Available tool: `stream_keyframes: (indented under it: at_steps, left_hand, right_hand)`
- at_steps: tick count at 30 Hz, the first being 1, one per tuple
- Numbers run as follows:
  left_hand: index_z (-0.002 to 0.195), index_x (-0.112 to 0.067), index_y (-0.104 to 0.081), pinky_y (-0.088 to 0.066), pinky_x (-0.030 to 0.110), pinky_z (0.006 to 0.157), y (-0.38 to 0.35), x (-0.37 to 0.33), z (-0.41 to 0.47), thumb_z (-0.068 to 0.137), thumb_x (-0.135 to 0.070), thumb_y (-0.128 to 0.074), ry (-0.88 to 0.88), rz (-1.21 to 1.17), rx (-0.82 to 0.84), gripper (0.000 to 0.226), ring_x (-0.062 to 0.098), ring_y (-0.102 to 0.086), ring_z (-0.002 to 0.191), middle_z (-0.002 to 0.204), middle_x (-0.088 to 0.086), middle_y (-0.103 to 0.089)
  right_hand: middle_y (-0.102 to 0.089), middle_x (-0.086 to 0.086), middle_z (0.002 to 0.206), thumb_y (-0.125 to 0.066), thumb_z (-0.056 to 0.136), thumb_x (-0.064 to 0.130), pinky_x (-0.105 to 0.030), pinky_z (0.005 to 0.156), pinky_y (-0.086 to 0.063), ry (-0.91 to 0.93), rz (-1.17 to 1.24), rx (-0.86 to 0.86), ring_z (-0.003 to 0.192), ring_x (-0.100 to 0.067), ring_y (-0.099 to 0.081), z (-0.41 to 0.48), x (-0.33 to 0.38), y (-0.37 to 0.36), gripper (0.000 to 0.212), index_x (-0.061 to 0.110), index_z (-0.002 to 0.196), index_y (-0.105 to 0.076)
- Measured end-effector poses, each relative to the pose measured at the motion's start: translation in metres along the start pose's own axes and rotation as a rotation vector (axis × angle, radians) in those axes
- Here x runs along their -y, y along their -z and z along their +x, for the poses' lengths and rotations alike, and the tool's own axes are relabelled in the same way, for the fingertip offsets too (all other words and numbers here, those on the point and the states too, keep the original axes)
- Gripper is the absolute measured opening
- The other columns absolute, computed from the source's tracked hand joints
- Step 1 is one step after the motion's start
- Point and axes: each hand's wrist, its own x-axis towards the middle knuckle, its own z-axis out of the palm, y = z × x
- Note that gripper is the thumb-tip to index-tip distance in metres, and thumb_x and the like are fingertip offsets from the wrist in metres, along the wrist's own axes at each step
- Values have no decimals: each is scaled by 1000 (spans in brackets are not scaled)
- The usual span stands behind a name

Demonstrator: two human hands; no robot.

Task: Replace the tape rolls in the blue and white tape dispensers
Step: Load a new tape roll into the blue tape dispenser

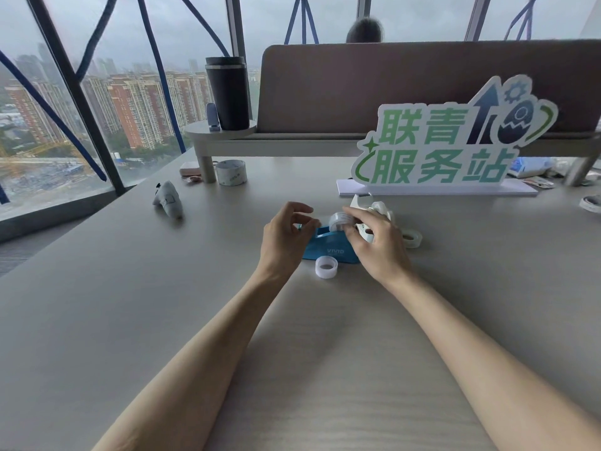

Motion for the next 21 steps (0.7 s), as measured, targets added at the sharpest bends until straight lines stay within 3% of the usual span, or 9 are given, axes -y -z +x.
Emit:
stream_keyframes:
  at_steps: [5,8,11,15,18,21]
  left_hand:
    - [98,-21,-63,-40,13,54,-2,2,-1,85,-19,-67,0,59,4,14,-8,-53,54,79,-8,-69]
    - [98,-21,-63,-39,11,53,-1,3,0,85,-18,-68,5,64,7,14,-9,-53,55,78,-10,-68]
    - [100,-19,-63,-40,11,53,-1,4,0,85,-18,-68,-7,68,10,15,-7,-53,56,77,-11,-67]
    - [101,-19,-63,-41,13,55,-1,3,0,86,-17,-67,-4,73,14,16,-9,-53,56,78,-10,-66]
    - [101,-19,-63,-43,21,60,-2,3,-1,85,-16,-66,-2,82,11,16,-5,-54,57,79,-9,-67]
    - [103,-18,-63,-44,19,60,-2,3,-2,86,-14,-65,-1,88,17,17,0,-55,62,82,-6,-68]
  right_hand:
    - [-69,-3,116,-61,89,14,-17,92,-39,3,-7,11,108,-14,-58,-1,-1,-2,29,12,117,-67]
    - [-69,-4,114,-63,87,15,-25,95,-44,17,-6,-29,107,-17,-60,-2,-4,-3,29,11,115,-68]
    - [-67,-3,102,-62,84,12,-29,84,-49,38,-2,-73,91,-16,-60,-3,-4,-3,22,13,105,-69]
    - [-63,1,93,-62,82,7,-20,71,-48,75,26,-49,77,-14,-60,-6,0,-5,14,15,90,-70]
    - [-63,3,94,-62,80,8,-21,74,-49,64,47,-39,80,-12,-60,-6,2,-4,16,16,89,-71]
    - [-63,6,97,-61,78,9,-25,79,-50,63,28,-18,89,-10,-60,-6,3,-4,18,16,92,-72]
